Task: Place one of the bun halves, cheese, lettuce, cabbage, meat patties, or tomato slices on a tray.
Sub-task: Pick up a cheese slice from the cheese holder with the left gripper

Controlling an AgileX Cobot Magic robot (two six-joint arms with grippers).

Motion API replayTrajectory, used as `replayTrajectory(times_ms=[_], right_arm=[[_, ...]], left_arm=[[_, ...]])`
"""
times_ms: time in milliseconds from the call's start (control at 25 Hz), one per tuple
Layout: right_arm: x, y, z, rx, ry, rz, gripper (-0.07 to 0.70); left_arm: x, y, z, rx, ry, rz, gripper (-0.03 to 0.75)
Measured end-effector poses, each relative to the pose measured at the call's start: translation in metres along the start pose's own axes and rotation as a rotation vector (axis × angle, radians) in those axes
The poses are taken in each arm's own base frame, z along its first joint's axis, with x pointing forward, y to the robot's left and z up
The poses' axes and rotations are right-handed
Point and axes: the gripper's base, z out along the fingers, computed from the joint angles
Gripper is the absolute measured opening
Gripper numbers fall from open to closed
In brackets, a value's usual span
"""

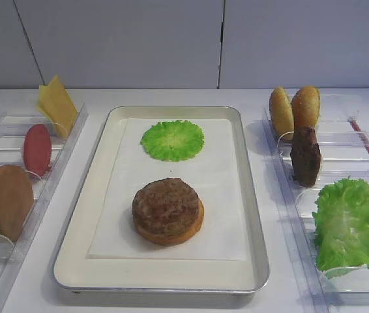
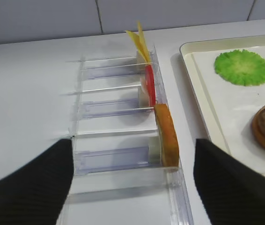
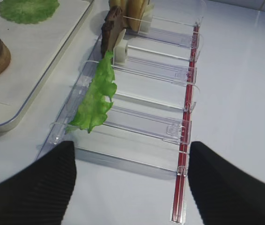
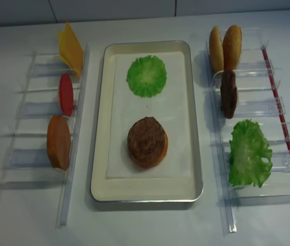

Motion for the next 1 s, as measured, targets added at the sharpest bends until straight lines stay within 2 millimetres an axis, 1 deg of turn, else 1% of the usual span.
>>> replayTrajectory(times_ms=[120, 280, 440, 520, 680, 800, 840, 920, 1000], right_arm=[[0.000, 0.000, 0.000, 0.000, 0.000, 0.000, 0.515], [0.000, 0.000, 0.000, 0.000, 0.000, 0.000, 0.516], [0.000, 0.000, 0.000, 0.000, 0.000, 0.000, 0.515], [0.000, 0.000, 0.000, 0.000, 0.000, 0.000, 0.515], [0.000, 0.000, 0.000, 0.000, 0.000, 0.000, 0.515], [0.000, 0.000, 0.000, 0.000, 0.000, 0.000, 0.515], [0.000, 0.000, 0.000, 0.000, 0.000, 0.000, 0.516], [0.000, 0.000, 0.000, 0.000, 0.000, 0.000, 0.515], [0.000, 0.000, 0.000, 0.000, 0.000, 0.000, 0.515]], left_arm=[[-0.031, 0.001, 0.024, 0.029, 0.044, -0.026, 0.516], [-0.072, 0.002, 0.066, 0.074, 0.112, -0.076, 0.516], [-0.110, 0.005, 0.117, 0.099, 0.186, -0.110, 0.516], [-0.126, 0.007, 0.146, 0.108, 0.233, -0.124, 0.516], [-0.155, 0.006, 0.196, 0.160, 0.277, -0.141, 0.516], [-0.165, 0.004, 0.238, 0.215, 0.337, -0.155, 0.516], [-0.168, 0.003, 0.249, 0.231, 0.353, -0.154, 0.516], [-0.168, 0.002, 0.277, 0.260, 0.406, -0.155, 0.516], [-0.167, 0.002, 0.300, 0.272, 0.441, -0.157, 0.516]])
